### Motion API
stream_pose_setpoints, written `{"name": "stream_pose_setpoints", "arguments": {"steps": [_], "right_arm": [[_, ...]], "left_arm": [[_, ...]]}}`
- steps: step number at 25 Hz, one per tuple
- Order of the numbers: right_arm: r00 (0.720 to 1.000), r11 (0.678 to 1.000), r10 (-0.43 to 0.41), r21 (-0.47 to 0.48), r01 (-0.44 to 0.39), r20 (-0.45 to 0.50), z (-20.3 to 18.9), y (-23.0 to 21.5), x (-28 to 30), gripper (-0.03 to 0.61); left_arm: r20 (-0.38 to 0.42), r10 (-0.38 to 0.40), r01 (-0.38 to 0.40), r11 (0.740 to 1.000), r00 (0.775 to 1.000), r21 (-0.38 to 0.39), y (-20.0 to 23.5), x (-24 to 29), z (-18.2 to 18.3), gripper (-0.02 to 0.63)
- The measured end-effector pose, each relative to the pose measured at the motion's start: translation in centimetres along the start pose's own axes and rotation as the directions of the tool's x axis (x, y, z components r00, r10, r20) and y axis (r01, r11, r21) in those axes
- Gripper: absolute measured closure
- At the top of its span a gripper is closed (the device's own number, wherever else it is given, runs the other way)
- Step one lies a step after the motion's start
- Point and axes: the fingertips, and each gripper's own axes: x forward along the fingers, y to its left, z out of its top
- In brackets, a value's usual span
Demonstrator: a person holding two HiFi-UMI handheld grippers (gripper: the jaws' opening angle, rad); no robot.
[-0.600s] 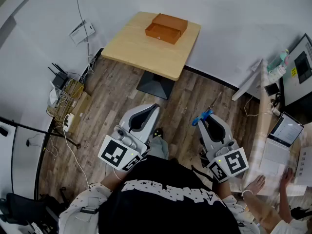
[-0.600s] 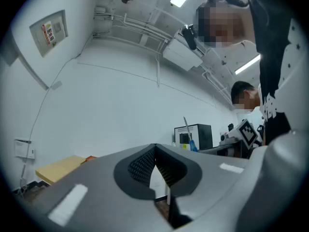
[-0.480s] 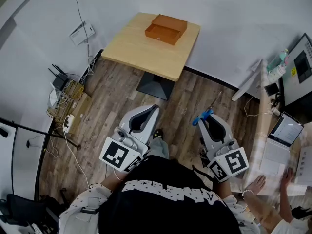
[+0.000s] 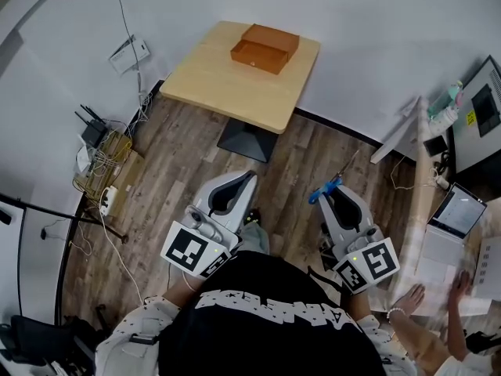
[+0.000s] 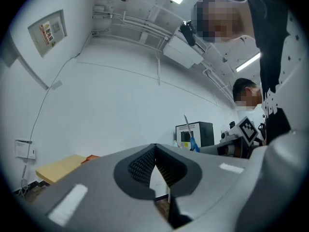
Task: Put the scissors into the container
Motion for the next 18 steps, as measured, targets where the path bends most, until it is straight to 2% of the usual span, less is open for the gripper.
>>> {"name": "stream_pose_setpoints", "arguments": {"steps": [18], "right_arm": [[0.999, 0.999, -0.042, -0.024, 0.041, -0.017, 1.2, -4.0, 4.8, 0.476]], "left_arm": [[-0.008, -0.038, 0.038, 0.999, 0.999, -0.010, 3.8, 5.4, -0.5, 0.614]]}}
